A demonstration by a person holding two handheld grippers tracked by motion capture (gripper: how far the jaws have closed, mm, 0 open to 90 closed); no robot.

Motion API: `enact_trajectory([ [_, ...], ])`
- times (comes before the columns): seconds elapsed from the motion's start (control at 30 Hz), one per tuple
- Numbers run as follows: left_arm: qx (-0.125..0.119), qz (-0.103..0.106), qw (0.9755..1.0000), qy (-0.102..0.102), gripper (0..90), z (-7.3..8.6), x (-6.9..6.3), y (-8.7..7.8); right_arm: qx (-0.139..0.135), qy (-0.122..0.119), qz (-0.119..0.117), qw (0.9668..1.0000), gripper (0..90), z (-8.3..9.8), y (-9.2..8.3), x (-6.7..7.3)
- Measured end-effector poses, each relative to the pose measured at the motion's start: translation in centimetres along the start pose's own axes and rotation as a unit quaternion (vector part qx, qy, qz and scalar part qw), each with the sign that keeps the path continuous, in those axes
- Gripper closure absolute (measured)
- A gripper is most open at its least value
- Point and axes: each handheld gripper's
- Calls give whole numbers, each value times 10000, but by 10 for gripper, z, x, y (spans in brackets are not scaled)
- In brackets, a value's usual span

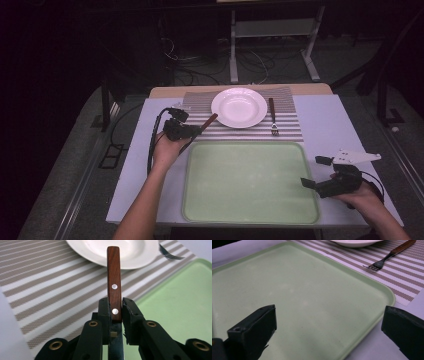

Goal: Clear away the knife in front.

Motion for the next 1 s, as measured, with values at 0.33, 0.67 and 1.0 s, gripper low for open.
enact_trajectory([
  [0.33, -146, 108, 9998, 113, 773, 17, -24, 0, 11, -58, -2, 10000, 1, 0, 0, 2],
  [0.67, -97, 49, 9995, 288, 773, 45, -59, 5, -27, -77, -38, 10000, 1, 1, -1, 6],
  [1.0, 267, 70, 9993, 264, 772, 59, -70, 27, -14, -77, -43, 10000, 3, 4, -1, 6],
])
Point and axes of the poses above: each handheld gripper's, and its own axes: y roughly forward along the jaws, z roughly out of its underside, x roughly to its left, and after that the axes turned 10 degrees about x, right-handed
